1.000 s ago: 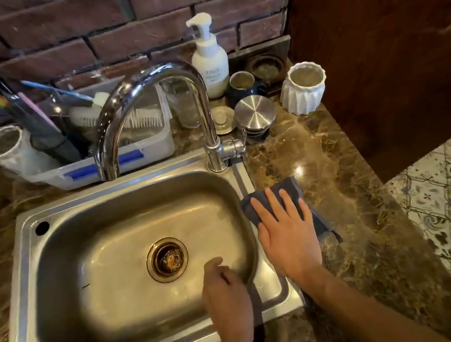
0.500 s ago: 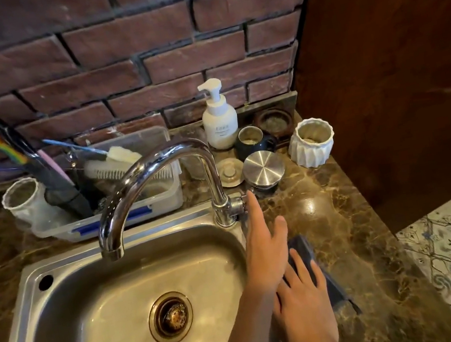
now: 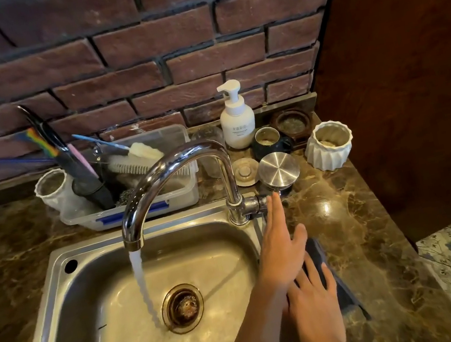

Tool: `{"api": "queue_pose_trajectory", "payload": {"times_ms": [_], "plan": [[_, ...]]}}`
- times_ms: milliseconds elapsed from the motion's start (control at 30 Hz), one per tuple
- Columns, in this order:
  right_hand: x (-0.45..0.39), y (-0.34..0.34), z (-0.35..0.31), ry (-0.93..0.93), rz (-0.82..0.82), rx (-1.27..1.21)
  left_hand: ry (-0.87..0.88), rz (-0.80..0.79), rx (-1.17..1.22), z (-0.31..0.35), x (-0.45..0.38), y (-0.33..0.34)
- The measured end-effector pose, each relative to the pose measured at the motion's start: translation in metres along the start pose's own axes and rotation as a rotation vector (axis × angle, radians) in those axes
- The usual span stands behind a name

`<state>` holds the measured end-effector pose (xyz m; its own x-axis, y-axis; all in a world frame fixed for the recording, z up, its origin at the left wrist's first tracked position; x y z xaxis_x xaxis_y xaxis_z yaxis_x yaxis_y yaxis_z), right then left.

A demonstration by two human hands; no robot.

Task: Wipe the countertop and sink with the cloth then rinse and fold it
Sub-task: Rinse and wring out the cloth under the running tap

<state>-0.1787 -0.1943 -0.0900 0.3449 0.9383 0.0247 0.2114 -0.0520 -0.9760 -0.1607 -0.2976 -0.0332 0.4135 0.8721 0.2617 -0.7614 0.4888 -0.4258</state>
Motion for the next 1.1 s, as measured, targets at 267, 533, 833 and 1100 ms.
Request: {"api": "queue_pose_trajectory", "payload": {"times_ms": [267,533,833,1100], "plan": [[0.003,-0.005,-0.002,-0.009,-0.012,-0.04,-0.182,0.228,0.022,-0.082,0.105,-0.04],[0.003,0.003,-0.005,-0.096,-0.054,0.053,-0.488,0.363,0.046,-0.179,0.191,-0.125],[0.025,-0.024,-0.081,0.119,-0.204,-0.788,-0.428,0.26,0.409,-0.13,0.162,-0.112],[0.038,-0.033,-0.166,0.338,-0.24,-1.126,-0.41,0.424,0.684,-0.129,0.161,-0.159]]}}
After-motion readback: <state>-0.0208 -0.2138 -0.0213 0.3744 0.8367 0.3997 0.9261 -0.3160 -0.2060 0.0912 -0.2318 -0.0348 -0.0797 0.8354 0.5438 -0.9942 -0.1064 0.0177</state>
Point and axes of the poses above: each hand's wrist, its own x-axis away from the middle knuckle, its own y-axis out of the palm, z = x × y, the point moved 8 cm from there along -x, towards the middle knuckle, and after that the axes turned 5 degrees about z, right-handed, at the moved point
